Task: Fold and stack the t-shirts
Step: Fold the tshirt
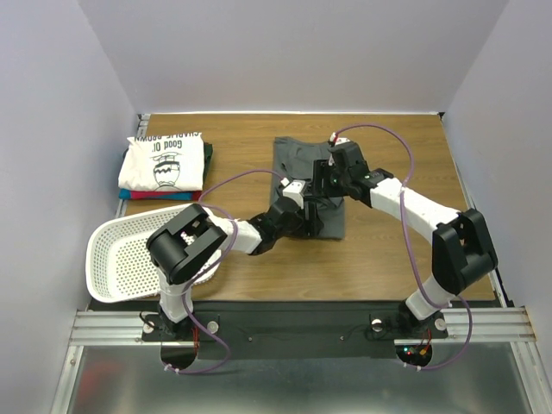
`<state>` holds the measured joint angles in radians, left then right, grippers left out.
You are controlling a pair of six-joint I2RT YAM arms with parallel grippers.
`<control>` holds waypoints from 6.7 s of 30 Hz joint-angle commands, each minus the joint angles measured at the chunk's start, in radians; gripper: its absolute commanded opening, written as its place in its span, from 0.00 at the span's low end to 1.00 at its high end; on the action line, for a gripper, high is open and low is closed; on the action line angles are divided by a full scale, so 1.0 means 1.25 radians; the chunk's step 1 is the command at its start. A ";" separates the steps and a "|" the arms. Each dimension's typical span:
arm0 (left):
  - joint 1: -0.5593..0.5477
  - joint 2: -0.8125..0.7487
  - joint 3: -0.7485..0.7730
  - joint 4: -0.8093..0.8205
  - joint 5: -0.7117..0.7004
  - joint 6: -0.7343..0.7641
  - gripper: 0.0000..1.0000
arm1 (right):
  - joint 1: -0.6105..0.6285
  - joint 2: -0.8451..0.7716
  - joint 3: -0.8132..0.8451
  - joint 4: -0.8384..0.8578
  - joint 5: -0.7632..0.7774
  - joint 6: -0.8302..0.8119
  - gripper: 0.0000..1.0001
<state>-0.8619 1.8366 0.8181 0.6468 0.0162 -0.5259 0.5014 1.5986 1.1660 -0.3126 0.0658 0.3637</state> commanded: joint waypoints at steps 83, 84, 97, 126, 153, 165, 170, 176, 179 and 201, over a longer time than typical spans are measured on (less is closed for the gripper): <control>0.112 -0.393 -0.222 -0.260 -0.126 -0.128 0.88 | -0.021 -0.163 -0.307 0.022 -0.027 0.114 0.72; 0.112 -0.397 -0.226 -0.257 -0.116 -0.130 0.88 | -0.021 -0.166 -0.314 0.023 -0.032 0.118 0.72; 0.110 -0.400 -0.258 -0.266 -0.087 -0.145 0.87 | -0.007 -0.155 -0.384 0.065 -0.080 0.165 0.68; 0.104 -0.360 -0.279 -0.305 -0.044 -0.156 0.61 | 0.025 -0.104 -0.378 0.076 -0.069 0.175 0.30; 0.088 -0.398 -0.329 -0.236 0.056 -0.156 0.00 | 0.045 -0.230 -0.416 0.037 -0.126 0.175 0.00; 0.024 -0.668 -0.364 -0.322 0.137 -0.168 0.00 | 0.125 -0.449 -0.393 -0.209 -0.129 0.202 0.00; 0.002 -0.806 -0.375 -0.393 0.128 -0.214 0.00 | 0.177 -0.535 -0.350 -0.301 -0.105 0.250 0.01; -0.021 -0.953 -0.355 -0.424 0.095 -0.268 0.00 | 0.189 -0.633 -0.261 -0.365 -0.090 0.288 0.00; -0.022 -0.977 -0.334 -0.425 0.061 -0.265 0.00 | 0.189 -0.633 -0.219 -0.366 -0.060 0.278 0.00; 0.145 -0.658 -0.207 -0.196 0.008 -0.080 0.00 | 0.171 -0.332 -0.102 -0.189 0.339 0.114 0.00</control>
<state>-0.7155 0.9806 0.4980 0.2718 -0.0433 -0.6983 0.7277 1.1648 0.9897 -0.6365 0.3946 0.5686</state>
